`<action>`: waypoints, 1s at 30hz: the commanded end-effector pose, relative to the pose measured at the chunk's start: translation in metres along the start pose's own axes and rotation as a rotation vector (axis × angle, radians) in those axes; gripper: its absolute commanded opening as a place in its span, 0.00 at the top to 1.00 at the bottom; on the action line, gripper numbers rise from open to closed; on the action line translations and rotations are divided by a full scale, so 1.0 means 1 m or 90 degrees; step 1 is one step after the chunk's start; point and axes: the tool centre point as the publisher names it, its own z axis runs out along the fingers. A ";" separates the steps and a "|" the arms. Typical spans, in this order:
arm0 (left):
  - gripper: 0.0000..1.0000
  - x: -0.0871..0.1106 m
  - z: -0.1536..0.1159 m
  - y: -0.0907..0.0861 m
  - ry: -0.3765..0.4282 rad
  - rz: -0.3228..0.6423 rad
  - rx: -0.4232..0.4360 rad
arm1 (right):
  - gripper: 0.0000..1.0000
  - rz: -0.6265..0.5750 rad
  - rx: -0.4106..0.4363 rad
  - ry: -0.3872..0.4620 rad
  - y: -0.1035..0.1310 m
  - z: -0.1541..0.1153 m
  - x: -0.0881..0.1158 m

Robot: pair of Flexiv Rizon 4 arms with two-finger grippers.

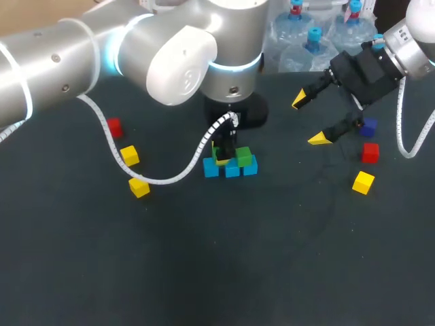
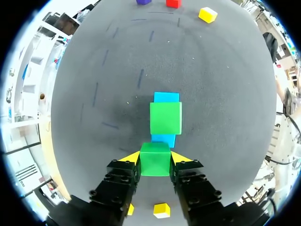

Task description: Place the blue cubes, place green cubes on the blue cubes, place the yellow cubes on the green cubes, then place the red cubes on the yellow cubes, and place purple cube on the red cubes.

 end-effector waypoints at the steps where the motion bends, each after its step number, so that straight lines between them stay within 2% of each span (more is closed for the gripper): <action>1: 1.00 0.003 0.000 0.000 -0.003 -0.001 0.000 | 0.00 0.000 0.001 -0.001 0.000 0.000 0.000; 24: 1.00 0.002 0.003 0.001 -0.004 0.004 0.003 | 0.00 0.000 0.001 -0.001 0.000 0.000 0.000; 25: 0.99 0.002 0.003 0.001 -0.005 0.005 0.003 | 0.00 0.000 0.001 -0.001 0.000 0.000 0.000; 27: 0.87 0.001 0.003 0.001 -0.004 0.008 0.003 | 0.00 0.000 0.001 -0.001 0.000 0.000 0.000; 30: 0.83 0.000 0.003 0.001 -0.004 0.010 0.003 | 0.00 0.000 0.001 -0.001 0.000 0.000 0.000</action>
